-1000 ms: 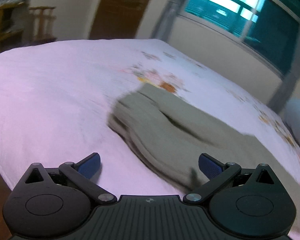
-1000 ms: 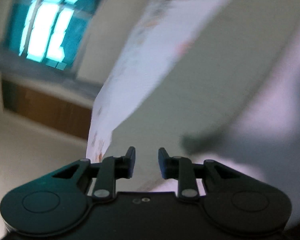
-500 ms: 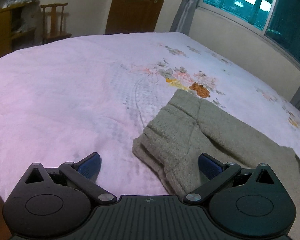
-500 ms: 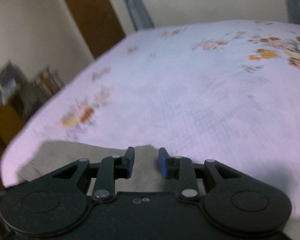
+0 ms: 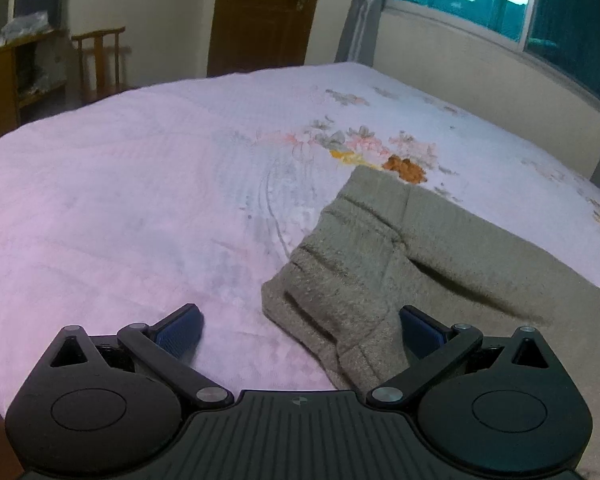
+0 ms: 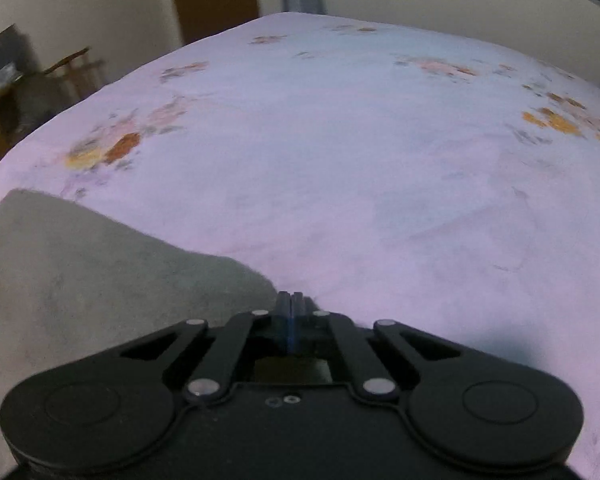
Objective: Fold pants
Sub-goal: 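Open the right gripper and lift it off the sweatpants, then grasp the folded edge of the sweatpants again with the right gripper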
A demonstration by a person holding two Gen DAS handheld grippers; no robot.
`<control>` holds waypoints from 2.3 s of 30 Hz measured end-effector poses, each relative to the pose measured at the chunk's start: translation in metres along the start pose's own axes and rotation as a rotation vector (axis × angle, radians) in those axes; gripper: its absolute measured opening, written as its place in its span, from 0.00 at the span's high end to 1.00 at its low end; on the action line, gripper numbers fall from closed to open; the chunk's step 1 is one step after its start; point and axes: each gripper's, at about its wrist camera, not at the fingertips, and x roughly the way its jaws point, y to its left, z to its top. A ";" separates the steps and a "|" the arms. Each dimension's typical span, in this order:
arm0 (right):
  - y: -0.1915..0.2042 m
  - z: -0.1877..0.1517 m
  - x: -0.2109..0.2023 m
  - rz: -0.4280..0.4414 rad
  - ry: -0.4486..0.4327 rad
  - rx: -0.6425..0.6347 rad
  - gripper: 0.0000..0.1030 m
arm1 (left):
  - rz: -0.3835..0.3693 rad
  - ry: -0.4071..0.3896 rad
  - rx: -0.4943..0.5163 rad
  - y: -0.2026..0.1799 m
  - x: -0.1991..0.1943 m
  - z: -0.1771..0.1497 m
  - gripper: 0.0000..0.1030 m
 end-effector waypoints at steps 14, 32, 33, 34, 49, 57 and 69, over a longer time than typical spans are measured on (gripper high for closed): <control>-0.046 -0.095 -0.171 0.057 -0.361 0.457 0.25 | -0.058 -0.023 -0.002 -0.008 -0.040 -0.002 0.00; -0.246 -0.431 -0.350 -0.172 -0.742 1.490 0.61 | -0.103 -0.010 0.178 -0.096 -0.068 -0.036 0.00; -0.245 -0.430 -0.346 -0.161 -0.750 1.495 0.61 | -0.101 -0.012 0.179 -0.094 -0.071 -0.037 0.00; -0.250 -0.434 -0.347 -0.154 -0.755 1.492 0.61 | -0.100 -0.017 0.184 -0.092 -0.073 -0.038 0.00; -0.252 -0.410 -0.353 -0.166 -0.666 1.455 0.77 | -0.134 -0.025 0.231 -0.108 -0.087 -0.043 0.00; -0.255 -0.402 -0.346 -0.150 -0.679 1.419 1.00 | -0.148 -0.016 0.232 -0.111 -0.090 -0.047 0.00; -0.252 -0.412 -0.349 -0.152 -0.725 1.380 0.86 | -0.137 -0.004 0.237 -0.104 -0.088 -0.053 0.00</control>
